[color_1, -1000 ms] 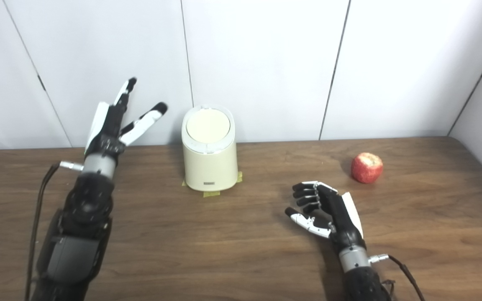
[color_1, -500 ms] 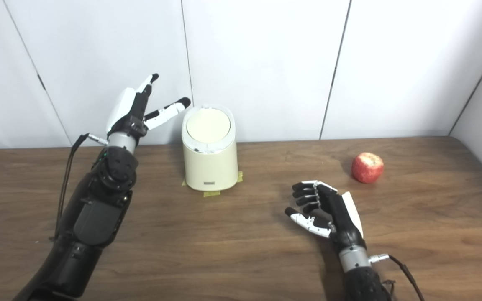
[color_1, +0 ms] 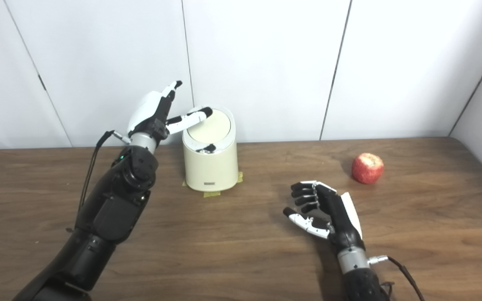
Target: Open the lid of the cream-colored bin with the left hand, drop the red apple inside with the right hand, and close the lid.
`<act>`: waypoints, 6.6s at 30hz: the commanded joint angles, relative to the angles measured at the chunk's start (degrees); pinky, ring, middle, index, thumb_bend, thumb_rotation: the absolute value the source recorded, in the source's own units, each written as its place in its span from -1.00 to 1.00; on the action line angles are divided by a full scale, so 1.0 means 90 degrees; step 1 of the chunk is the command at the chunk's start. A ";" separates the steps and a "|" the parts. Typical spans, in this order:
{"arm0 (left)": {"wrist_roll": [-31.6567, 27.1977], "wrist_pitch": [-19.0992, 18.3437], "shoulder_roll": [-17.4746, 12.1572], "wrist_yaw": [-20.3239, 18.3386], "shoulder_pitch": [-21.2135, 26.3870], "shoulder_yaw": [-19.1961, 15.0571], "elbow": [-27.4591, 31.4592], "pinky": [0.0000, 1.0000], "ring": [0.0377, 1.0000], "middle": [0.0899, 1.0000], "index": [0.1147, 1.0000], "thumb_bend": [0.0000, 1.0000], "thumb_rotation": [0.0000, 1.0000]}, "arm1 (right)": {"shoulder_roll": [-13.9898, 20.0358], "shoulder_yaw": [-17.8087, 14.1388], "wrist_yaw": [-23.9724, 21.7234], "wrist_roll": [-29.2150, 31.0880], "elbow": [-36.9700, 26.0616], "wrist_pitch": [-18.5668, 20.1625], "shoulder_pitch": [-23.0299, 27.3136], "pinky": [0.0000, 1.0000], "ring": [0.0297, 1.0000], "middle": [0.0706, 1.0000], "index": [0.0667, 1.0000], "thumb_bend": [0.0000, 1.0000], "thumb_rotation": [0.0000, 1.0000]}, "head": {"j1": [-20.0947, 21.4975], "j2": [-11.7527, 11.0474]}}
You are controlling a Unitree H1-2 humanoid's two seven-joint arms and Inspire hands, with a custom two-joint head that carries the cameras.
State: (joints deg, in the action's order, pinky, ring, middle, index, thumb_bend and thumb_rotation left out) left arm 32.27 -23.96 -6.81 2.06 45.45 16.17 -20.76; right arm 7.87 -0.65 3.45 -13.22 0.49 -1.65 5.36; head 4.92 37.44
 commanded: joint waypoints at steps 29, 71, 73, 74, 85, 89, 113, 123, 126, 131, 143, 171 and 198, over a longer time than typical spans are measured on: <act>0.1005 -0.0318 -0.0043 0.0343 0.0416 0.0297 -0.0394 1.00 1.00 1.00 1.00 0.76 -0.58 | 0.0000 -0.0009 0.0018 -0.0047 -0.0401 0.0021 0.0118 -0.03 0.13 0.17 0.17 -0.34 -0.77 | 0.0022 0.0012; -0.0124 -0.0072 0.0320 0.0472 -0.0134 -0.0649 0.0980 1.00 1.00 0.98 1.00 0.33 1.00 | -0.0044 0.0036 0.0107 -0.0261 -0.0263 -0.0071 0.0128 -0.04 0.14 0.17 0.17 -0.35 -0.81 | 0.0011 -0.0192; -0.0080 -0.0078 0.0266 0.0435 -0.0111 -0.0566 0.0919 1.00 0.99 0.98 0.99 0.30 0.93 | -0.0046 0.0043 0.0112 -0.0276 -0.0258 -0.0076 0.0130 -0.03 0.14 0.18 0.17 -0.35 -0.81 | 0.0020 -0.0184; -0.0070 -0.0104 0.0246 0.0411 -0.0097 -0.0529 0.0886 1.00 1.00 0.99 0.99 0.30 0.82 | -0.0050 0.0042 0.0112 -0.0272 -0.0257 -0.0068 0.0131 -0.03 0.14 0.17 0.17 -0.35 -0.82 | 0.0020 -0.0182; 0.0461 -0.0089 0.0128 0.0601 0.0162 0.0008 0.0230 1.00 0.95 0.96 0.96 0.79 -0.38 | -0.0095 0.0059 0.0112 -0.0256 -0.0293 -0.0054 0.0128 -0.06 0.12 0.17 0.17 -0.35 -0.79 | 0.0070 -0.0145; 0.0695 -0.0074 0.0041 0.0544 0.0290 0.0269 -0.0050 1.00 0.99 0.99 0.99 0.88 -0.53 | -0.0107 0.0069 0.0093 -0.0225 -0.0306 -0.0075 0.0120 -0.05 0.13 0.17 0.18 -0.36 -0.79 | 0.0089 -0.0136; 0.0918 -0.0032 -0.0058 0.0668 0.0224 0.0316 -0.0057 1.00 0.97 0.92 0.93 0.52 0.68 | -0.0108 0.0115 0.0053 -0.0287 -0.0393 0.0044 0.0121 -0.05 0.13 0.17 0.17 -0.37 -0.89 | 0.0088 -0.0101; -0.0627 0.0726 0.0309 0.0572 -0.0258 -0.0896 0.1590 0.77 0.82 0.83 0.86 0.39 1.00 | -0.0092 0.0098 0.0025 -0.0230 -0.0398 0.0064 0.0121 -0.07 0.12 0.16 0.17 -0.36 -0.85 | 0.0065 -0.0108; -0.1231 0.1448 0.0468 0.0656 -0.0594 -0.1222 0.2126 0.63 0.77 0.79 0.78 0.21 1.00 | -0.0081 0.0077 0.0000 -0.0163 -0.0396 0.0049 0.0108 -0.06 0.12 0.16 0.17 -0.36 -0.87 | 0.0106 -0.0152; -0.1533 0.1640 0.0547 0.0605 -0.1380 -0.1504 0.3206 0.37 0.53 0.56 0.59 -0.02 1.00 | -0.0013 0.0052 -0.0011 -0.0132 -0.0357 -0.0029 0.0072 -0.09 0.11 0.16 0.16 -0.34 -0.83 | 0.0047 -0.0259; -0.2588 0.2980 0.0138 0.0260 -0.3630 -0.1984 0.3859 0.31 0.41 0.43 0.41 -0.19 0.93 | 0.0851 0.0010 -0.0464 -0.0789 -0.1586 0.0514 0.0309 -0.09 0.07 0.13 0.17 -0.26 -0.89 | -0.0026 -0.0359; -0.2786 0.4045 -0.0055 -0.0133 -0.4550 -0.1887 0.2635 0.32 0.48 0.50 0.48 -0.31 0.82 | 0.3452 0.1692 -0.3231 -0.3632 0.1621 0.1961 0.4059 0.18 0.59 0.72 0.67 0.86 -0.49 | -0.0009 -0.0439; -0.2536 0.3821 -0.0014 -0.0094 -0.4625 -0.1766 0.2847 0.35 0.50 0.53 0.47 -0.27 0.73 | 0.3245 0.2597 -0.2917 -0.3534 0.3856 0.1525 0.4581 0.24 0.56 0.65 0.56 0.87 -0.50 | -0.0104 -0.0321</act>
State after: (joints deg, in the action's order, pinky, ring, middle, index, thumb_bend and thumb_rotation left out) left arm 8.99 9.74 -7.00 0.99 3.14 0.24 2.75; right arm 35.91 23.21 -24.67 -45.24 35.48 12.86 44.07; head 3.96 34.54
